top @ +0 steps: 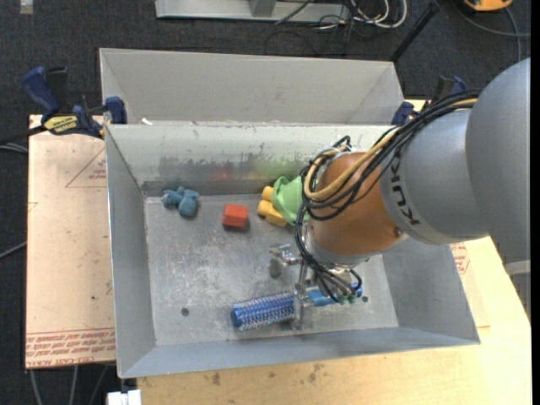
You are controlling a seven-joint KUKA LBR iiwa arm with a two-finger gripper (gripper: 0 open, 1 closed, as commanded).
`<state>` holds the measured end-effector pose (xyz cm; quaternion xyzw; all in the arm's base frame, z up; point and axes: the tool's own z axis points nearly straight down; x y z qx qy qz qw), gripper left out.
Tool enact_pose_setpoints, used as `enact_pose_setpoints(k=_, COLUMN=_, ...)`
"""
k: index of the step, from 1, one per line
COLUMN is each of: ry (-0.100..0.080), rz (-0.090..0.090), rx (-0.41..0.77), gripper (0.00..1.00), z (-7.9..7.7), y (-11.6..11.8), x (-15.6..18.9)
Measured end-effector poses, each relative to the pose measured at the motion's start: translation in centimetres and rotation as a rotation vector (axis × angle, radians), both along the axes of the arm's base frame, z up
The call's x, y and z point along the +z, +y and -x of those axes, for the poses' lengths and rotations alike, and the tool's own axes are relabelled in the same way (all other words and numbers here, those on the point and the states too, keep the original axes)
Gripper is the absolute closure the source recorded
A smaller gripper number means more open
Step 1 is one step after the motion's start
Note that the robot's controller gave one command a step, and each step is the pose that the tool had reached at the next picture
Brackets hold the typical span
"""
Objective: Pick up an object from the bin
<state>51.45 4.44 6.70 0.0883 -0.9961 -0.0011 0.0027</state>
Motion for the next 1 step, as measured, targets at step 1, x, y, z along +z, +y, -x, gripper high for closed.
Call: enact_pose_setpoints(k=1, ry=-0.006, rz=0.000, rx=0.146, gripper=0.00, z=1.94, y=0.02, x=3.31)
